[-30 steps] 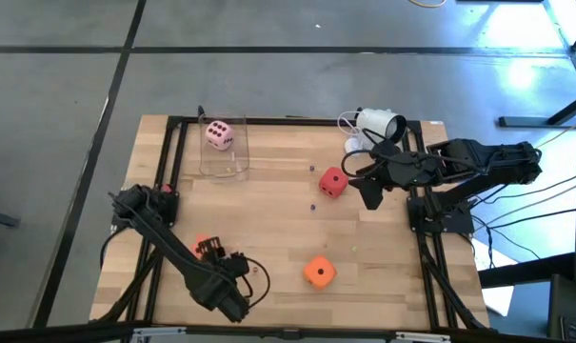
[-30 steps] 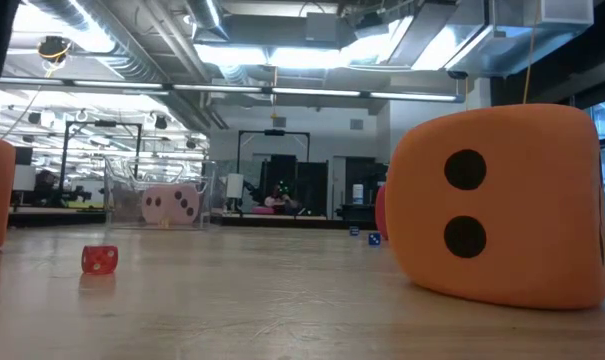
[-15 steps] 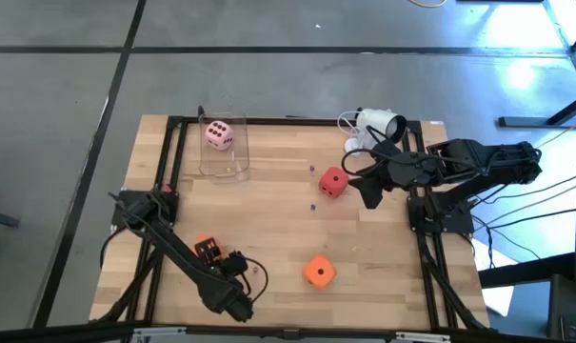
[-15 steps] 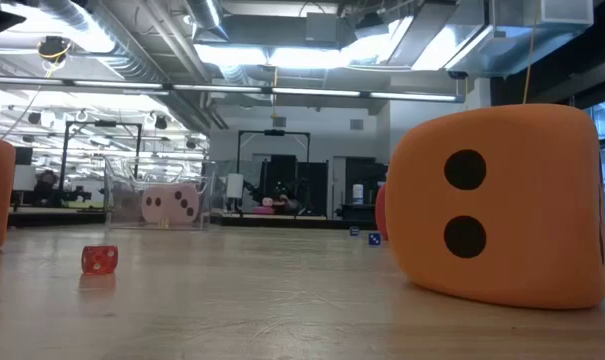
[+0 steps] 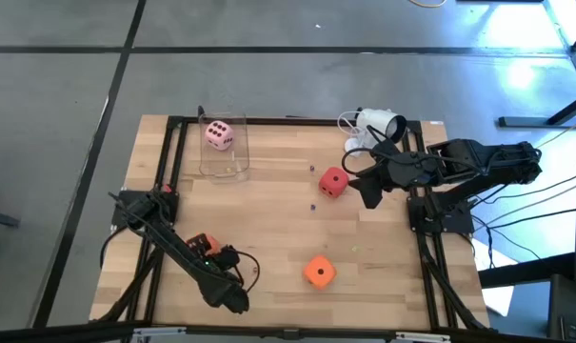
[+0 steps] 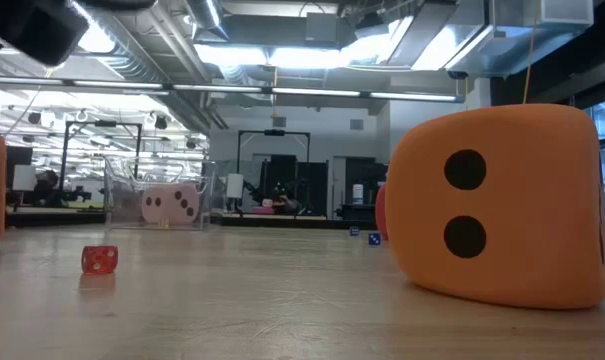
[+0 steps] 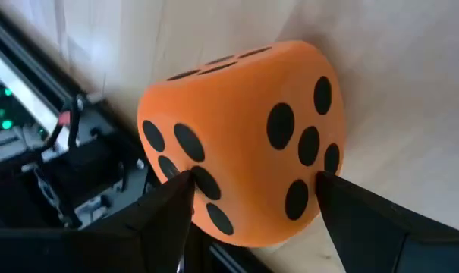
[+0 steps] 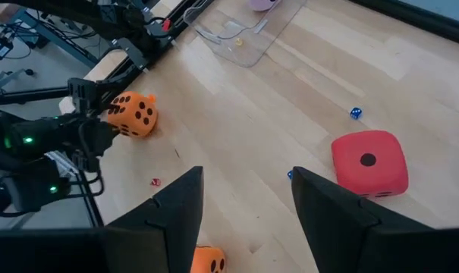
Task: Pick & Place Dice
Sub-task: Put the large left orange dice into the transparent bin, then put the small orange dice into the transparent bin
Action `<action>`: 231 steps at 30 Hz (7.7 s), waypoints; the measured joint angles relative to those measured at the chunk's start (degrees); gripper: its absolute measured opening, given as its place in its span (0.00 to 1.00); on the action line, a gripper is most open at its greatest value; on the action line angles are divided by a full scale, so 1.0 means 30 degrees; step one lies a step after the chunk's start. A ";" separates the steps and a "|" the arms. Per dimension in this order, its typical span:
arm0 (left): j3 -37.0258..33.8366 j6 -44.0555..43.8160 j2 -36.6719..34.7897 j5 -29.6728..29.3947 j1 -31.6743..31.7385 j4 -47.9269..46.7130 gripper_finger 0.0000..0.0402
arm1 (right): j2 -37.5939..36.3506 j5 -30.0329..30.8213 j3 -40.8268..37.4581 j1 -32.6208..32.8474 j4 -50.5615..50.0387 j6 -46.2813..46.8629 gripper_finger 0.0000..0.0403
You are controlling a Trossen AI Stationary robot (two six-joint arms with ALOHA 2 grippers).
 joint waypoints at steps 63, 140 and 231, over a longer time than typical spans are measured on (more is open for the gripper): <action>0.2517 -0.1685 -0.0922 -0.4769 0.0425 0.0231 0.10 | 0.0000 -0.1639 -0.0007 0.0000 0.3272 -0.1134 0.50; -0.3991 2.6481 -0.8229 -0.6547 2.1860 0.7874 0.00 | -0.0007 -0.1727 -0.0007 0.0015 0.4296 -0.3705 0.50; 0.0090 1.5223 -1.1402 0.1830 1.2144 0.0188 0.45 | -0.0007 -0.1144 -0.0007 0.1083 0.5122 -0.6058 0.50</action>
